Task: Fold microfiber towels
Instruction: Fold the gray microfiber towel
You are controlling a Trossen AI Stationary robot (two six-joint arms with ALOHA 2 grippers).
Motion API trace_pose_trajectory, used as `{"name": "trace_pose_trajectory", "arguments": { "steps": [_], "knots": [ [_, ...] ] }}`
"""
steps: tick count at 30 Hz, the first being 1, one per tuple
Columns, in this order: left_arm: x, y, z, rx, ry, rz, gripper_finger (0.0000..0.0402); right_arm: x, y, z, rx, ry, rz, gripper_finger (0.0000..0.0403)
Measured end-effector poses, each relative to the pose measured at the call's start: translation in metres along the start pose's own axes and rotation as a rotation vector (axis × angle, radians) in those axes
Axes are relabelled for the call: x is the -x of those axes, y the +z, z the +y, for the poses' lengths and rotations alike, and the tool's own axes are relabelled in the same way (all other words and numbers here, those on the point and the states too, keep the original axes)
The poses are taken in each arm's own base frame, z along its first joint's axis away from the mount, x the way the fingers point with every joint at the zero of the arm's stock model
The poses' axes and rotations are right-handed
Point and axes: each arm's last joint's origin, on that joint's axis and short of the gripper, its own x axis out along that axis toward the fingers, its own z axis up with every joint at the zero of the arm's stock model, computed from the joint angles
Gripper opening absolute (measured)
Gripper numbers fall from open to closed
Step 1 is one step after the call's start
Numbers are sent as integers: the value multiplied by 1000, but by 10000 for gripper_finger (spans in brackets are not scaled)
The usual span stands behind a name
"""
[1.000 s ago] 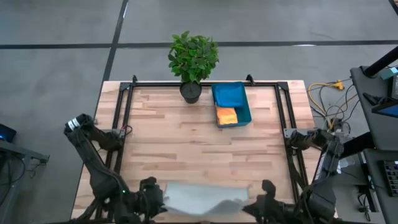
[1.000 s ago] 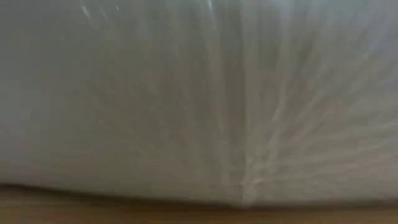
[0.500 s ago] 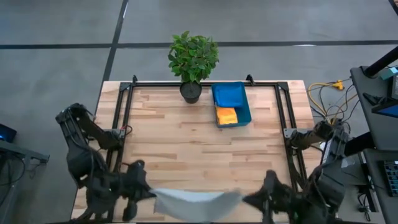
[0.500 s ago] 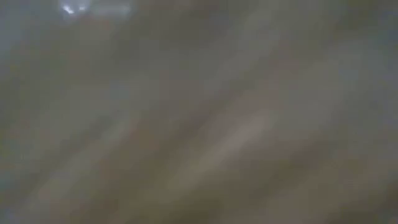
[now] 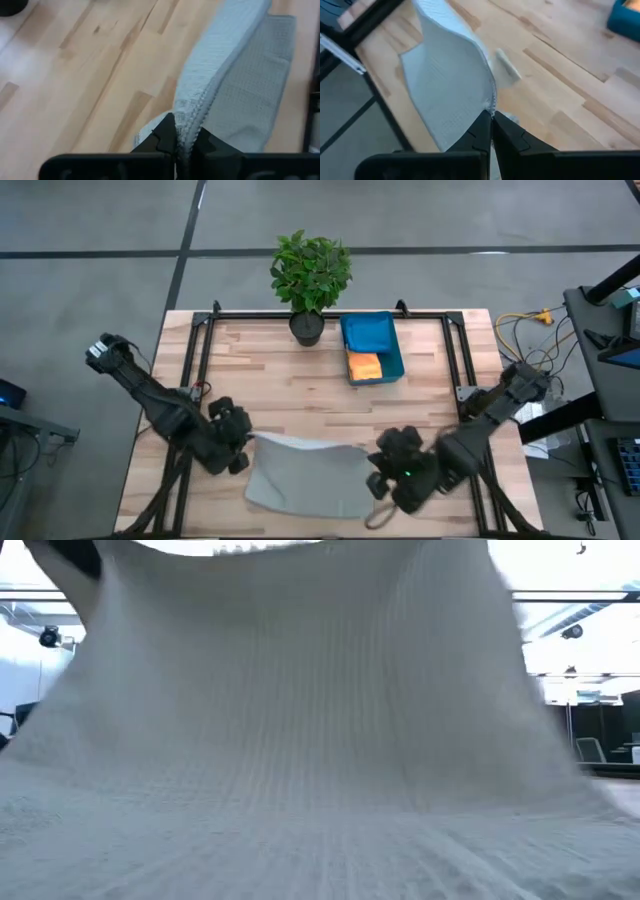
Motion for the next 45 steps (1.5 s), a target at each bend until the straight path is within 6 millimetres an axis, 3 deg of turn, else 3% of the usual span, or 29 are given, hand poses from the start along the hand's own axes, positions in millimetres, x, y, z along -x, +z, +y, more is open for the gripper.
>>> {"name": "trace_pose_trajectory", "arguments": {
  "steps": [8, 16, 21, 27, 38, 42, 45],
  "knots": [
    [-45, -5, 46, -52, -144, -31, 0, -70, 15, -43, -64, 27, 35, 8],
    [-74, -22, 102, -55, -66, 29, 0, -107, 21, -105, -166, -77, 52, 8],
    [-91, -30, 121, -76, -57, 66, 0, -121, 25, -136, -218, -167, 51, 8],
    [-109, -20, 133, -115, 1, 25, 0, -134, 33, -156, -245, -238, 78, 8],
    [-156, -11, 156, -107, 127, 117, 0, -137, 38, -169, -290, -315, 100, 8],
    [-162, -9, 159, -100, 156, 146, 8, -137, 37, -171, -286, -333, 116, 18],
    [-159, -1, 163, -106, 186, 116, 40, -135, 37, -175, -281, -364, 127, 46]
  ]
}}
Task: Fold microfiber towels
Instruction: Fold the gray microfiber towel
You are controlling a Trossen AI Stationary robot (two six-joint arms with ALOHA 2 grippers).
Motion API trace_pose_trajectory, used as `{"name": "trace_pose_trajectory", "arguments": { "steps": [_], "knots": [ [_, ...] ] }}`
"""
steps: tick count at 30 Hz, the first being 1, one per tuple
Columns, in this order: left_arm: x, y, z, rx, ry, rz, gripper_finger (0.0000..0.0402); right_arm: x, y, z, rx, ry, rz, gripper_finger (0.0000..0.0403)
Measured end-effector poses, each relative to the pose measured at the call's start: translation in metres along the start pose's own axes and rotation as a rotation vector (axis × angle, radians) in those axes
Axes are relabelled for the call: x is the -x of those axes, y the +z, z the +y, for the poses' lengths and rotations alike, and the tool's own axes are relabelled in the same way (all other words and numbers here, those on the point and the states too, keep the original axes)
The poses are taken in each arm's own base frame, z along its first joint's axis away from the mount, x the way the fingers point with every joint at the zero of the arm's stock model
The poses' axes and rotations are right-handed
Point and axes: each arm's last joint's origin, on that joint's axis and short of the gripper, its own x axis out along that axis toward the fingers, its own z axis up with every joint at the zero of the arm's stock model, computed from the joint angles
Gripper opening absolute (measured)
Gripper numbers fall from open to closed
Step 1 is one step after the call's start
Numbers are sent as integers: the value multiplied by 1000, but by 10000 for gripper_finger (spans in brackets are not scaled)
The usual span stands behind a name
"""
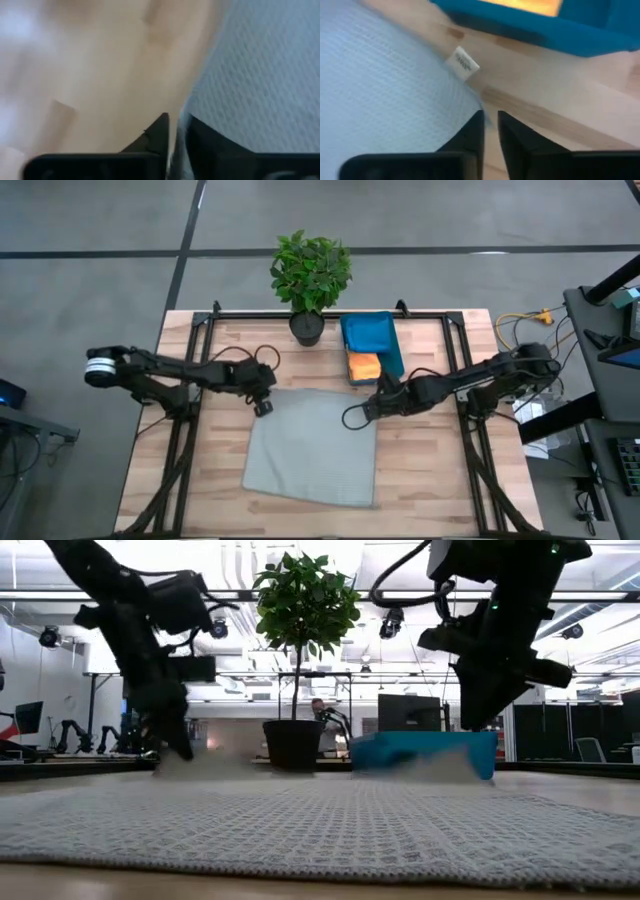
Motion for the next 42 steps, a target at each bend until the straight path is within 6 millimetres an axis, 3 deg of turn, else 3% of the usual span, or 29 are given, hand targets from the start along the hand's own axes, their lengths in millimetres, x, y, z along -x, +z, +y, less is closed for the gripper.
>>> {"name": "trace_pose_trajectory", "arguments": {
  "steps": [8, 13, 16, 20, 25, 29, 34, 42],
  "knots": [
    [35, 31, 26, 6, 107, -140, 180, 34, 12, -14, 47, 61, -114, 144],
    [69, 39, 15, -118, -264, -273, 217, 68, 5, -1, 138, 362, -163, 168],
    [82, 28, -4, -212, -509, -256, 213, 87, -14, 17, 261, 582, -186, 171],
    [99, -2, -40, -379, -617, -179, 202, 105, -55, 36, 414, 766, -214, 171],
    [122, -45, -90, -613, -600, -193, 200, 102, -110, 47, 506, 794, -190, 171],
    [134, -82, -127, -769, -537, -234, 200, 88, -140, 50, 482, 761, -107, 171],
    [121, -111, -164, -816, -473, -130, 200, 75, -161, 53, 417, 738, -44, 171],
    [93, -119, -206, -922, -461, 52, 200, 80, -168, 56, 391, 801, -30, 167]
  ]
}}
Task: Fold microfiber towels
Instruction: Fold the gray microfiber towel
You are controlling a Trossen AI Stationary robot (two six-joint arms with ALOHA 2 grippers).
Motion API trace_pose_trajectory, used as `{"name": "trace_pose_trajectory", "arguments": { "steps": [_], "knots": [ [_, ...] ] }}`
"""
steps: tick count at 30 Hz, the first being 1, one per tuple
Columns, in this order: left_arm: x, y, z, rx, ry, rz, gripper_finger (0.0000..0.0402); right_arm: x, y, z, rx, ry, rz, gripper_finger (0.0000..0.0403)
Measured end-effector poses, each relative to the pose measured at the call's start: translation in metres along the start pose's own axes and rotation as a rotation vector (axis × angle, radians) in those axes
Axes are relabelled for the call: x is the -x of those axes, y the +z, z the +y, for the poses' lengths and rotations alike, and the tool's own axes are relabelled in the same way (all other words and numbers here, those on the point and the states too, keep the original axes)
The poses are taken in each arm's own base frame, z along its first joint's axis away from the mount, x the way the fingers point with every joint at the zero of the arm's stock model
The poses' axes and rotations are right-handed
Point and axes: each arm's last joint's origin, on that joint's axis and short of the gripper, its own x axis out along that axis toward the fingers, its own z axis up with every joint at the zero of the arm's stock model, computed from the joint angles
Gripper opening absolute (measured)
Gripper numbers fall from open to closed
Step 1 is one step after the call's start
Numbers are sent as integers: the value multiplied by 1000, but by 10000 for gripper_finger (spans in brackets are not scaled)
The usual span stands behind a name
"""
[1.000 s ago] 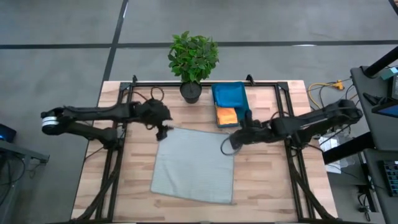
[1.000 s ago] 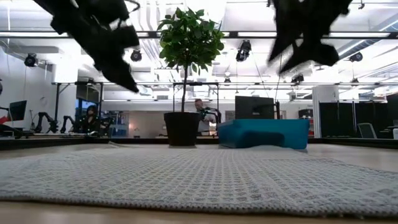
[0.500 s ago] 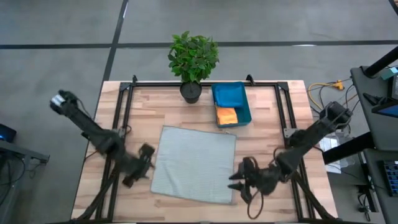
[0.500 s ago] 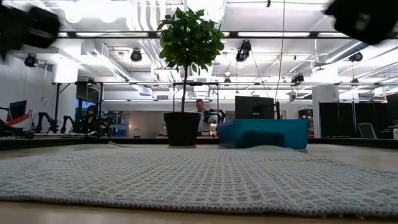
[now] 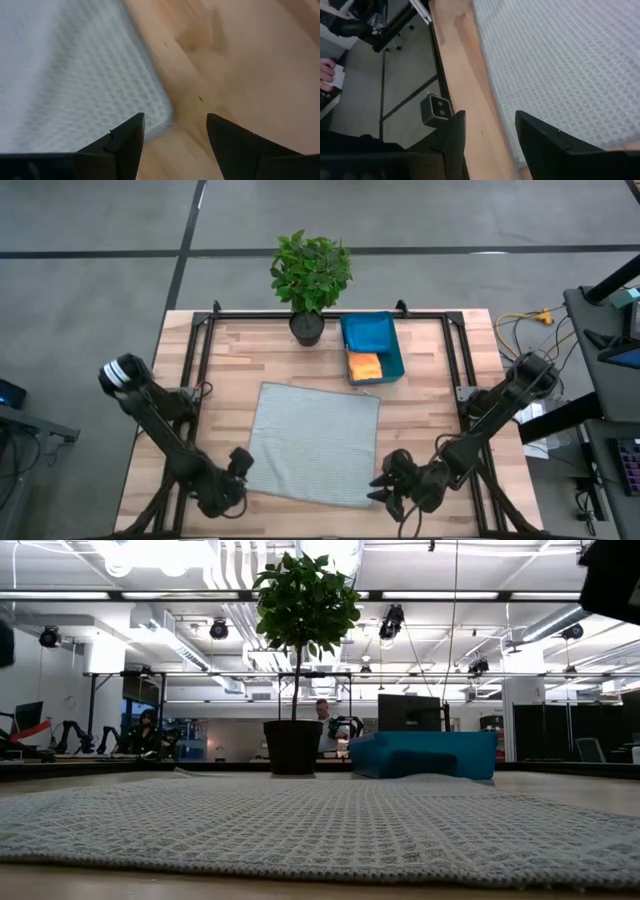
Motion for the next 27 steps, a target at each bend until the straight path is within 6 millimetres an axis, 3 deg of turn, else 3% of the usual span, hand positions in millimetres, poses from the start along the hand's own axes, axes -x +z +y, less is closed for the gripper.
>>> {"name": "trace_pose_trajectory", "arguments": {
  "steps": [7, 16, 22, 27],
  "knots": [
    [-28, -1, -1, 68, -14, 115, 188, 4, 4, 3, 6, 28, -13, 153],
    [-37, 2, 14, 149, -50, 137, 72, -7, -3, 1, -72, 15, 0, 145],
    [-39, 5, 25, 191, -40, 121, 7, -28, -16, 5, 170, 92, 86, 162],
    [-39, 7, 26, 222, -32, 102, 6, -43, -26, 8, 431, -10, 208, 185]
  ]
}}
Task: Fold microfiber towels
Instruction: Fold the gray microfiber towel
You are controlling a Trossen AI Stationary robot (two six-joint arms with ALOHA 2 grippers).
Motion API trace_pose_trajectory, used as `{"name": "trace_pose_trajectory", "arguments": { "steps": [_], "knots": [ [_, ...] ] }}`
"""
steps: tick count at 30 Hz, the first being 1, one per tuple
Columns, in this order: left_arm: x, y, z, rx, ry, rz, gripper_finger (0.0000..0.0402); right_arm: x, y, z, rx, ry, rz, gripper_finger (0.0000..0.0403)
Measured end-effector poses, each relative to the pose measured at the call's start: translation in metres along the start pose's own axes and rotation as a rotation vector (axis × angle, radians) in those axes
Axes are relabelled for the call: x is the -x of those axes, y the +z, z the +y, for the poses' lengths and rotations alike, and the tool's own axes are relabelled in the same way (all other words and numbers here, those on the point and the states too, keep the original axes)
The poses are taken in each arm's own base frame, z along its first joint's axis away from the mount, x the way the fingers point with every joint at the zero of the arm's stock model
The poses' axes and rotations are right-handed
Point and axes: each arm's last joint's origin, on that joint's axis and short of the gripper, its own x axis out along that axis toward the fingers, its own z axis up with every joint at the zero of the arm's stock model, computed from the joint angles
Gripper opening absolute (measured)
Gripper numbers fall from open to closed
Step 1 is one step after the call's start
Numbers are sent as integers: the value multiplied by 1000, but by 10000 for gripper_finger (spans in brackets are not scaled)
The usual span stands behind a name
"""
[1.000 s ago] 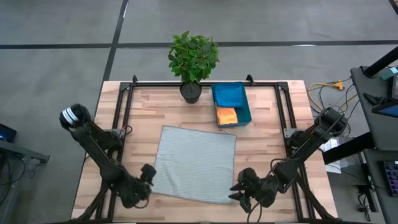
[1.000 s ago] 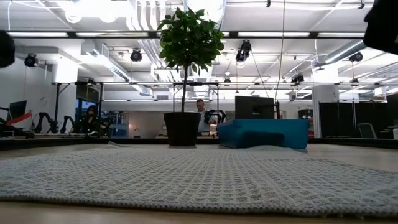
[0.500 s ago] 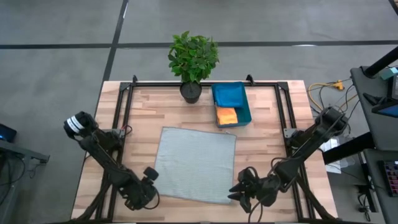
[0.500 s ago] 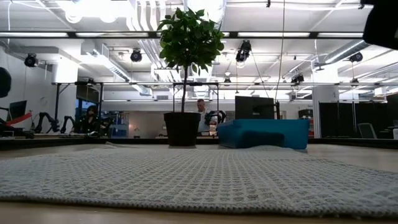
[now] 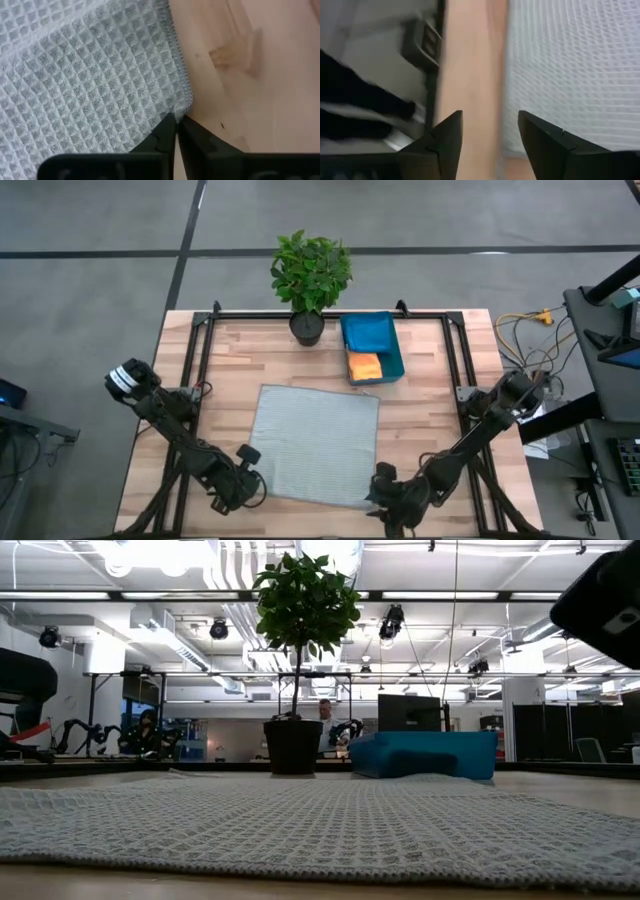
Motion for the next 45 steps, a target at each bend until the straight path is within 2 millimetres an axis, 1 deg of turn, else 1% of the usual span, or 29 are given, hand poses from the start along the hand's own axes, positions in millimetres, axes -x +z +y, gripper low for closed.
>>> {"name": "trace_pose_trajectory", "arguments": {
  "steps": [2, 5, 8, 10, 13, 16, 19, 20, 21, 24, 28, 31, 35, 37, 39, 42, 45],
  "knots": [
    [1, 0, 0, 40, 1, -6, 4, -5, -2, 2, 107, -64, 72, 193],
    [1, 1, 0, 88, 0, -11, 1, -16, -3, 7, 240, -113, 143, 198],
    [1, 2, 0, 104, -2, -14, 1, -32, -5, 12, 297, -133, 177, 196],
    [2, 2, -1, 105, -7, -13, 0, -44, -12, 10, 324, -161, 236, 191],
    [2, 3, -1, 115, -22, -6, 0, -54, -17, 13, 302, -195, 324, 168],
    [3, 2, -3, 150, -36, -1, 0, -58, -19, 17, 283, -238, 380, 117],
    [8, 0, -7, 144, -55, -11, 0, -54, -15, 24, 318, -230, 382, 46],
    [11, 1, -9, 144, -65, -25, 0, -52, -13, 26, 324, -228, 379, 27],
    [14, 0, -11, 144, -81, -30, 0, -49, -11, 27, 326, -227, 379, 20],
    [24, -3, -17, 129, -137, -37, 0, -41, -5, 32, 322, -214, 365, 12],
    [41, -3, -25, 102, -228, -82, 0, -22, 11, 44, 281, -156, 293, 10],
    [52, -4, -31, 90, -283, -119, 0, -12, 15, 49, 272, -130, 269, 10],
    [71, -2, -32, 101, -339, -207, 0, 8, 25, 53, 231, -95, 226, 9],
    [77, -4, -29, 109, -307, -235, 0, 15, 26, 50, 200, -100, 213, 9],
    [84, -6, -25, 123, -251, -273, 0, 19, 24, 42, 174, -127, 204, 9],
    [89, -12, -15, 144, -135, -289, 0, 26, 23, 25, 109, -161, 197, 9],
    [92, -16, -5, 167, -68, -310, 0, 30, 20, 6, 58, -190, 195, 9]
  ]
}}
